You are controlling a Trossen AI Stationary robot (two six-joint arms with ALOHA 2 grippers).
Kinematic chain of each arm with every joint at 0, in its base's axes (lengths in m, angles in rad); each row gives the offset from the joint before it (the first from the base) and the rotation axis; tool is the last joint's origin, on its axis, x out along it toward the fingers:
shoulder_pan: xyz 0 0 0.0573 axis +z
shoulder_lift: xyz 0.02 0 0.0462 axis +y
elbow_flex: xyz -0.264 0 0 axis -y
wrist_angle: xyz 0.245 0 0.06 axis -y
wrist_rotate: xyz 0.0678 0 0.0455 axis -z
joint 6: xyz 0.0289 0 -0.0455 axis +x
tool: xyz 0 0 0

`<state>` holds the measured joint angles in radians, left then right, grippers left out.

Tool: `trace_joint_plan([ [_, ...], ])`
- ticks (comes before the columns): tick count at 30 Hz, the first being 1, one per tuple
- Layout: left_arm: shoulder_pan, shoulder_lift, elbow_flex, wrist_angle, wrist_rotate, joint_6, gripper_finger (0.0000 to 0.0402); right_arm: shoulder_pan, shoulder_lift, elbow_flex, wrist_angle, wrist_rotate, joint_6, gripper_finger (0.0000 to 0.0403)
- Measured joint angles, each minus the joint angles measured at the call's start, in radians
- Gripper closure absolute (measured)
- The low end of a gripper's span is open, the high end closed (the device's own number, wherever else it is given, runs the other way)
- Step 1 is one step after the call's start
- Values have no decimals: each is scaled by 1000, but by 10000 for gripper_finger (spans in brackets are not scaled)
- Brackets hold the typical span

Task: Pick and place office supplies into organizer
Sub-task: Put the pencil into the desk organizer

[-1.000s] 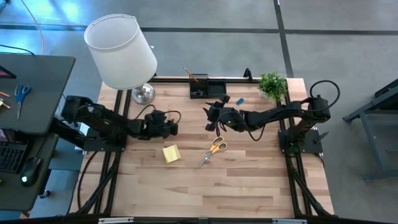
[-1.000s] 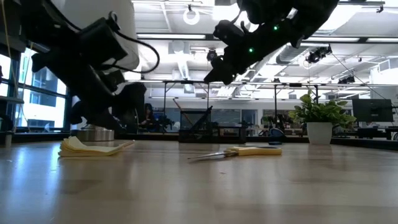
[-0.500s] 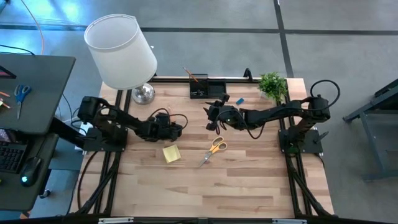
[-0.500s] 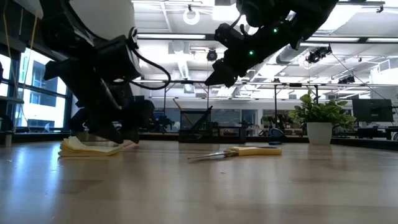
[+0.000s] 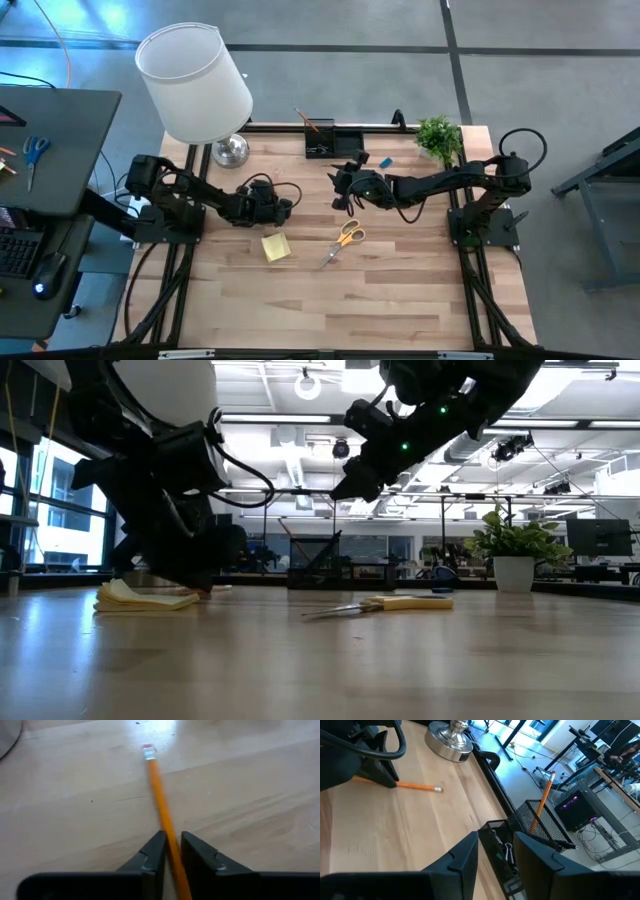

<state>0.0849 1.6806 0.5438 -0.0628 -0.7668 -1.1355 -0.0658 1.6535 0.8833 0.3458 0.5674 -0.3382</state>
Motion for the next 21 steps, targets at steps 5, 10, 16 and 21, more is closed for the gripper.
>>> trace_joint_plan([
  [5,0,0,0,4,7,10,385,0,0,0,-9,0,6,284],
  [10,0,0,0,5,11,29,383,0,0,0,-21,0,16,284],
  [16,0,0,0,5,15,31,360,0,0,0,-23,0,19,284],
  [21,0,0,0,5,30,41,352,0,0,0,-23,0,19,284],
])
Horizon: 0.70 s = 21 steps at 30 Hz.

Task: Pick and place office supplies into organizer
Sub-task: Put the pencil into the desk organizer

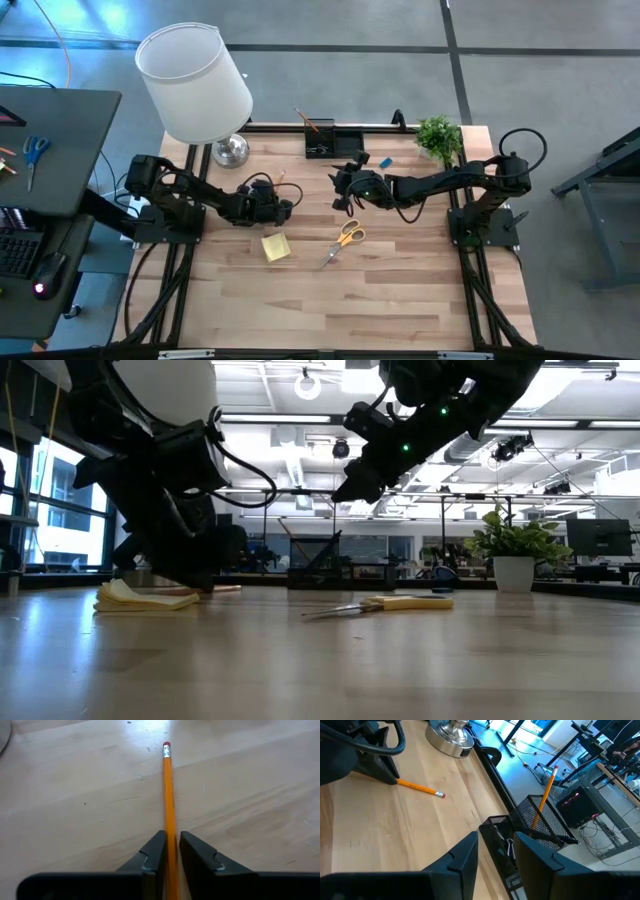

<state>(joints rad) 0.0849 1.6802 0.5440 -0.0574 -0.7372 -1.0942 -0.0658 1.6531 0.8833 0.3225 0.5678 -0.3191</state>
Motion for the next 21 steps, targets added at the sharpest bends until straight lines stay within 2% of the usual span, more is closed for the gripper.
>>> trace_joint_plan([
  [6,-14,2,-1,1,-8,13,354,0,0,0,-1,0,-3,284],
  [15,-51,3,-4,5,-24,-8,390,0,0,0,0,4,-22,284],
  [21,-60,3,-5,5,-20,-35,370,0,0,0,0,4,-22,284],
])
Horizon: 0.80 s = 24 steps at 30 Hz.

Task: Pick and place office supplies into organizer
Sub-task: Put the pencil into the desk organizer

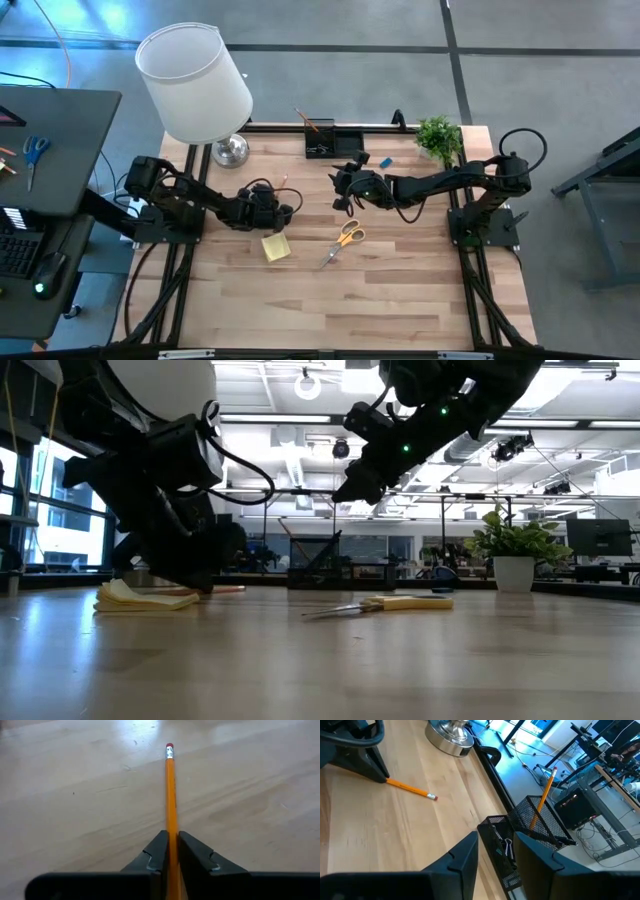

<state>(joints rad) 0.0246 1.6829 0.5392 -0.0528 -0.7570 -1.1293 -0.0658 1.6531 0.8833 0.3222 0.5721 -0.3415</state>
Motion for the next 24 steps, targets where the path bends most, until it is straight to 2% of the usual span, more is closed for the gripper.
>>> trace_joint_plan([
  [5,0,0,-12,11,2,-19,336,0,0,0,0,0,0,284],
  [9,0,-1,-29,21,-2,-34,328,0,0,0,0,0,0,284],
  [13,-1,-1,-45,51,-14,-31,347,0,0,0,0,0,-5,284],
  [18,-2,15,-45,58,-41,-30,391,0,0,0,0,2,-8,284],
  [24,-6,48,-43,73,-75,-56,381,0,0,0,-3,3,-8,284],
])
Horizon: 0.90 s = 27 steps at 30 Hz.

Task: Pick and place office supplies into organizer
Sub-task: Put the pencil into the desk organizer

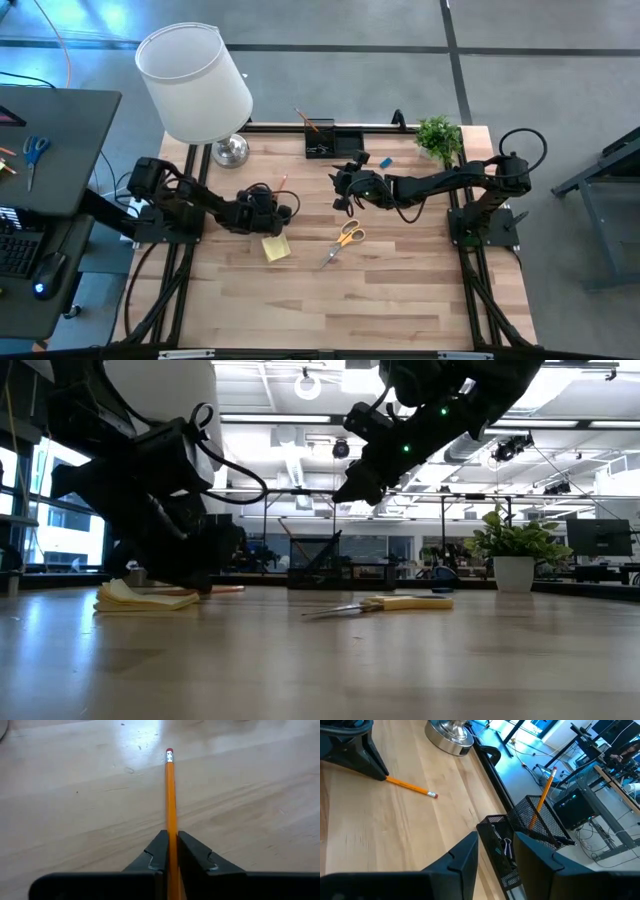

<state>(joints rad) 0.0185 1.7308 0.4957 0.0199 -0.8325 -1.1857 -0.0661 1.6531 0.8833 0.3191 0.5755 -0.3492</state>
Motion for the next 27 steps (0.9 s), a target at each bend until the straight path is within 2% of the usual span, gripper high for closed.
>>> trace_joint_plan([
  [6,-26,6,-1,8,-26,0,396,0,0,0,-1,0,0,284],
  [17,-26,2,-3,36,-28,53,399,0,0,0,-1,19,10,284],
  [21,-25,-35,-4,31,-5,81,400,0,-12,0,-7,71,8,284],
  [27,-26,-129,-5,33,28,173,401,1,-65,0,-30,71,14,284],
])
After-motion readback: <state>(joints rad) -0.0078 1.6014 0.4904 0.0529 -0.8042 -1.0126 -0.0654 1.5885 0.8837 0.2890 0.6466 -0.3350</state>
